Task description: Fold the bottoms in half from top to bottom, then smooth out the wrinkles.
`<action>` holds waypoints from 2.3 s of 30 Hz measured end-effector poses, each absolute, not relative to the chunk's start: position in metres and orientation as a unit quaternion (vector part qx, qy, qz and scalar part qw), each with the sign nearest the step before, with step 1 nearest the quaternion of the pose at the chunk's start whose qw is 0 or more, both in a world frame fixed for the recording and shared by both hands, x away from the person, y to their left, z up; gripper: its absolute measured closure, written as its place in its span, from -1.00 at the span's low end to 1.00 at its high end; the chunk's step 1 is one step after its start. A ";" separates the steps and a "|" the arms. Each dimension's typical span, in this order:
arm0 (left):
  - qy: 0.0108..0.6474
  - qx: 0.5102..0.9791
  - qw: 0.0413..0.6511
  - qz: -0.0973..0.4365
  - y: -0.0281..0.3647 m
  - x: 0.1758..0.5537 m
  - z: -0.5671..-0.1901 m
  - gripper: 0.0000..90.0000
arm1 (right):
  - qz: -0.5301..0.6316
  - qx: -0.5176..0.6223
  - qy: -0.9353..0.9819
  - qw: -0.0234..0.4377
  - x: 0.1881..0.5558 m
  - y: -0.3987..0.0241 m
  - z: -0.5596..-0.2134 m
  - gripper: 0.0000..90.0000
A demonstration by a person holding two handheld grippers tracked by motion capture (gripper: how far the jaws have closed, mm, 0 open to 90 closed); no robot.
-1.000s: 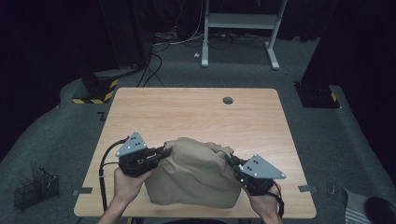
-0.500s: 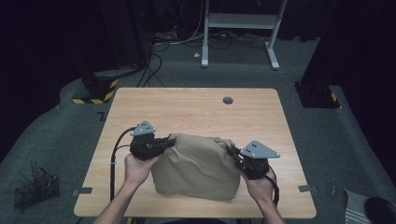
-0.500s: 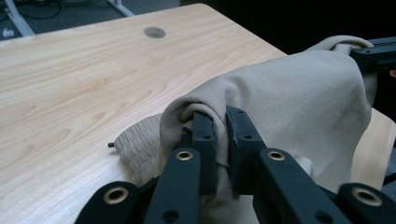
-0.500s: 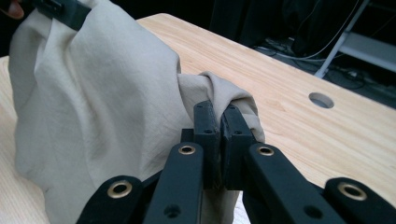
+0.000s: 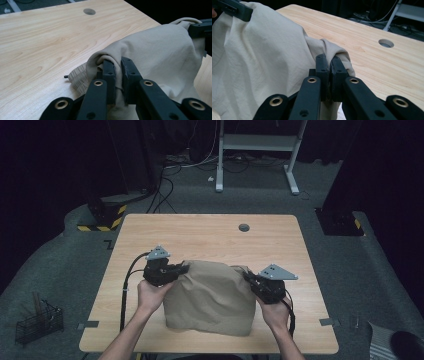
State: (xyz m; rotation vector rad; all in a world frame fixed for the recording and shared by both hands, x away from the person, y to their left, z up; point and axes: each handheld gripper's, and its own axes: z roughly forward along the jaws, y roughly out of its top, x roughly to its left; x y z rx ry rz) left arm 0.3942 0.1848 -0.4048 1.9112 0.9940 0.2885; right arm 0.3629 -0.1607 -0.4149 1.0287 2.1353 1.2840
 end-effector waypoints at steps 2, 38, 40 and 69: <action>0.409 0.778 0.462 0.115 0.185 0.397 -0.407 0.84 | 0.463 0.373 0.773 0.221 0.365 -0.160 -0.416 0.93; 0.444 0.777 0.434 0.106 0.183 0.428 -0.446 0.82 | 0.424 0.428 0.772 0.202 0.400 -0.154 -0.451 0.93; 0.445 0.778 0.431 0.106 0.182 0.429 -0.448 0.82 | 0.420 0.428 0.774 0.202 0.401 -0.153 -0.453 0.93; 0.458 0.782 0.407 0.111 0.177 0.446 -0.469 0.80 | 0.378 0.445 0.787 0.201 0.418 -0.149 -0.477 0.92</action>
